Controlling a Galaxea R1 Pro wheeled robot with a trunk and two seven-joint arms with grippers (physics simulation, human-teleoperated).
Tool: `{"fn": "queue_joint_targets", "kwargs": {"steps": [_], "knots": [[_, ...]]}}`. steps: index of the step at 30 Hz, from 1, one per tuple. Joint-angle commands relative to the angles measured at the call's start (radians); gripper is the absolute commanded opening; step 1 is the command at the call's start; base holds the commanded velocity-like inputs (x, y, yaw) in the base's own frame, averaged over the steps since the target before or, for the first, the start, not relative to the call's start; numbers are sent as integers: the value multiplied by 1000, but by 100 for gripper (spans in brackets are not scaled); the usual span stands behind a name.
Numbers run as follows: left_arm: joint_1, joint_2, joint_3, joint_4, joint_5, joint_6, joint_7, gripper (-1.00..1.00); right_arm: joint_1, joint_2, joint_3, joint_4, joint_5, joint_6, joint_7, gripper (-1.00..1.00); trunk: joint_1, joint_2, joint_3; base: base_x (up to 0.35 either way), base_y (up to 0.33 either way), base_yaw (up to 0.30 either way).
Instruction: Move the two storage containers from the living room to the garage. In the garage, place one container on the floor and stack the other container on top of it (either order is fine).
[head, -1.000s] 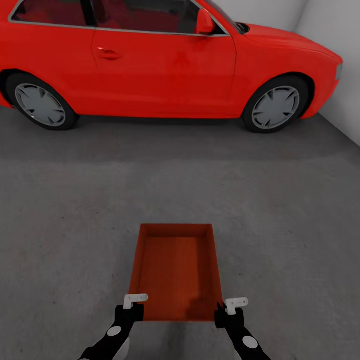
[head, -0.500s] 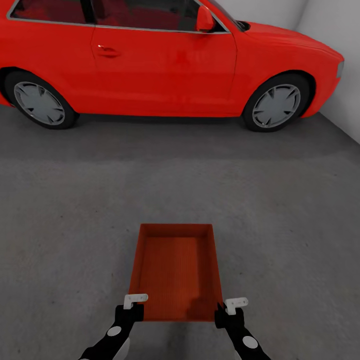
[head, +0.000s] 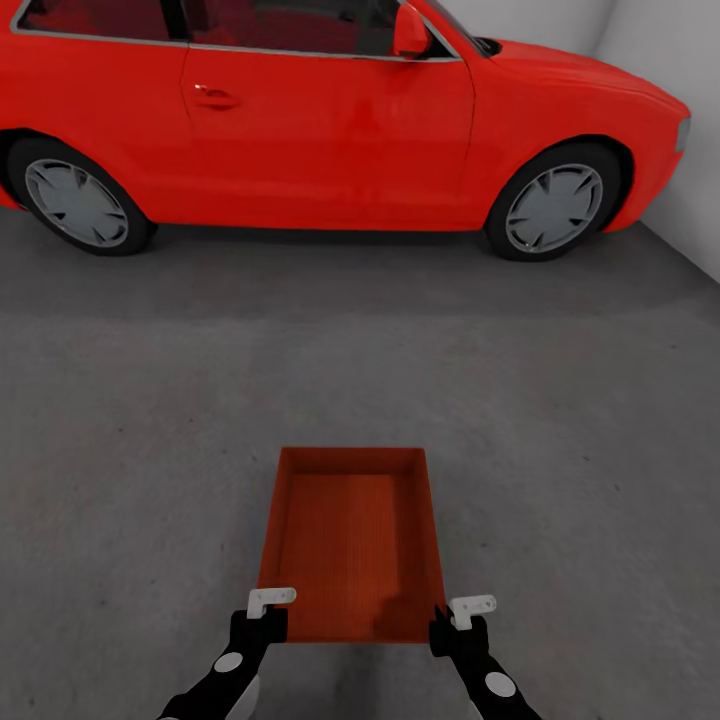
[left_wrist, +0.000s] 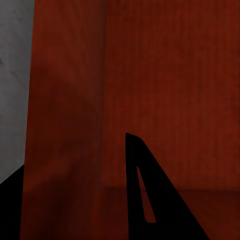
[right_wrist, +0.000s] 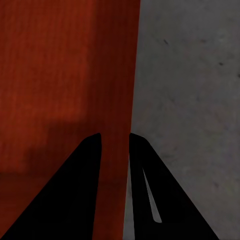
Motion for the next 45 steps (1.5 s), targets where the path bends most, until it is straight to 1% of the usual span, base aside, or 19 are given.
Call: {"fn": "queue_joint_targets", "kwargs": {"steps": [1, 35, 45], "knots": [[-1, 12, 21, -2, -4, -4, 51, -100, 0, -2, 11, 2, -11, -3, 26, -100, 4, -7, -4, 0, 0, 0], [-1, 12, 21, -2, -4, -4, 51, -100, 0, -1, 11, 12, -10, -3, 24, -100, 134, -245, -110, 0, 0, 0], [-1, 12, 21, -2, -4, -4, 51, -100, 0, -1, 11, 13, -10, -3, 22, -100, 134, -245, -110, 0, 0, 0]]}}
